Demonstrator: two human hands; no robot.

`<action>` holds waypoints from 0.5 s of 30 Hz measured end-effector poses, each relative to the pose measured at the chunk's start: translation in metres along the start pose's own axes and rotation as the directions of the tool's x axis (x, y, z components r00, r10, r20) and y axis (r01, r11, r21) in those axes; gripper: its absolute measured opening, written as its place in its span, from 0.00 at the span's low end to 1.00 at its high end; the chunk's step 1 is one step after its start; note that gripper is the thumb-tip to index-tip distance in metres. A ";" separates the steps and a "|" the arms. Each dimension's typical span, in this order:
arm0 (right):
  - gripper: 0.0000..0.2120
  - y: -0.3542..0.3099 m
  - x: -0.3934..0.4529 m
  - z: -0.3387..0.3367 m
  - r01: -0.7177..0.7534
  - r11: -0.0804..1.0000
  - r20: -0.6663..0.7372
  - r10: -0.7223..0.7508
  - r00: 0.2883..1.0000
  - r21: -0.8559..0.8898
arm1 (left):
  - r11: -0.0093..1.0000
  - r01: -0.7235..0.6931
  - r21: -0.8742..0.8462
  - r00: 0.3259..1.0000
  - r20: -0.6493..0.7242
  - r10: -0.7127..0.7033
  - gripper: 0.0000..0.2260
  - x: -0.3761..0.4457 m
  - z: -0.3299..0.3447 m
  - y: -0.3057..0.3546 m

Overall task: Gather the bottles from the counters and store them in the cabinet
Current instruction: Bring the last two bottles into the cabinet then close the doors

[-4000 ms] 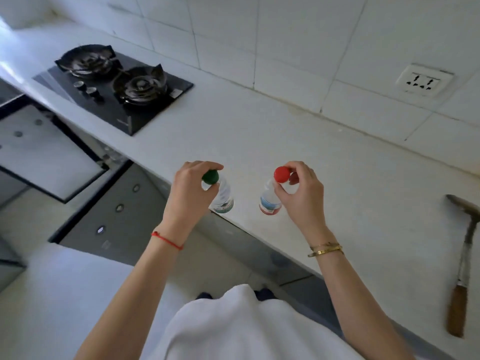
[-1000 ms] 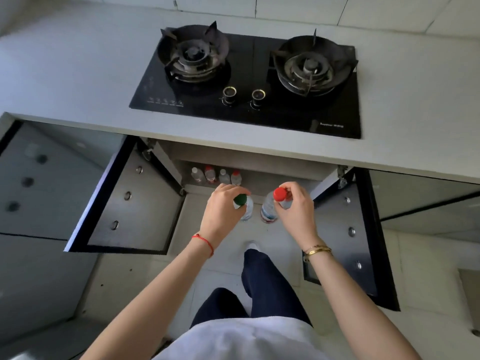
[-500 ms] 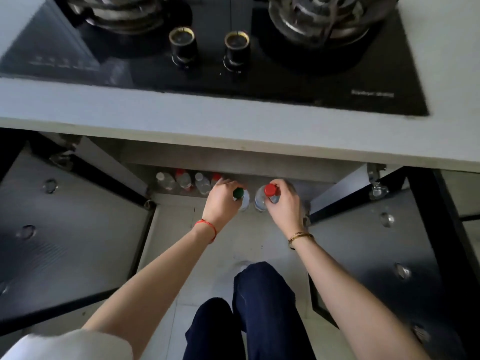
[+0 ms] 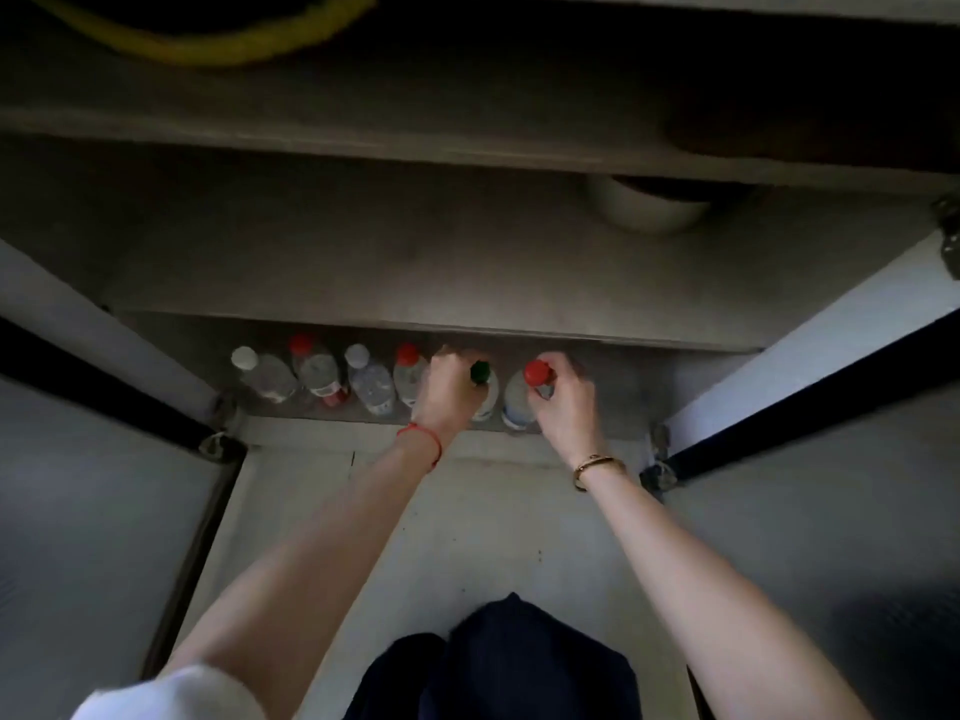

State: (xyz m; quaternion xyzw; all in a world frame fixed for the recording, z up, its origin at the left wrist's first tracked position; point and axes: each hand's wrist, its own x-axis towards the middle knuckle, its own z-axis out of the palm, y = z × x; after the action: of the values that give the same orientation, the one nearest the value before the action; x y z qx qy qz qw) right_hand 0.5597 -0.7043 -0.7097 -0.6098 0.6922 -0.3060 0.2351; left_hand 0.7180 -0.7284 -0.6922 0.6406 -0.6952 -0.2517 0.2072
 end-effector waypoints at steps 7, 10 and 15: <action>0.12 0.021 0.024 0.034 0.008 1.000 -0.016 -0.008 1.000 -0.003 | 1.000 -0.004 0.013 1.000 0.009 0.004 0.17 0.022 0.036 -0.030; 0.13 0.029 0.024 0.045 0.000 1.000 -0.011 -0.001 1.000 -0.025 | 1.000 -0.021 0.004 1.000 0.003 0.021 0.17 0.027 0.045 -0.035; 0.14 0.027 0.030 0.050 -0.034 0.999 0.002 0.034 0.999 -0.036 | 0.998 -0.056 0.021 0.998 0.024 0.055 0.19 0.030 0.048 -0.035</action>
State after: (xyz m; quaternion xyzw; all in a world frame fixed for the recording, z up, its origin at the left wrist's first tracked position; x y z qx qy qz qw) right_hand 0.5709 -0.7392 -0.7627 -0.6025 0.7076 -0.2889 0.2301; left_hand 0.7138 -0.7559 -0.7523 0.6202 -0.7178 -0.2458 0.1990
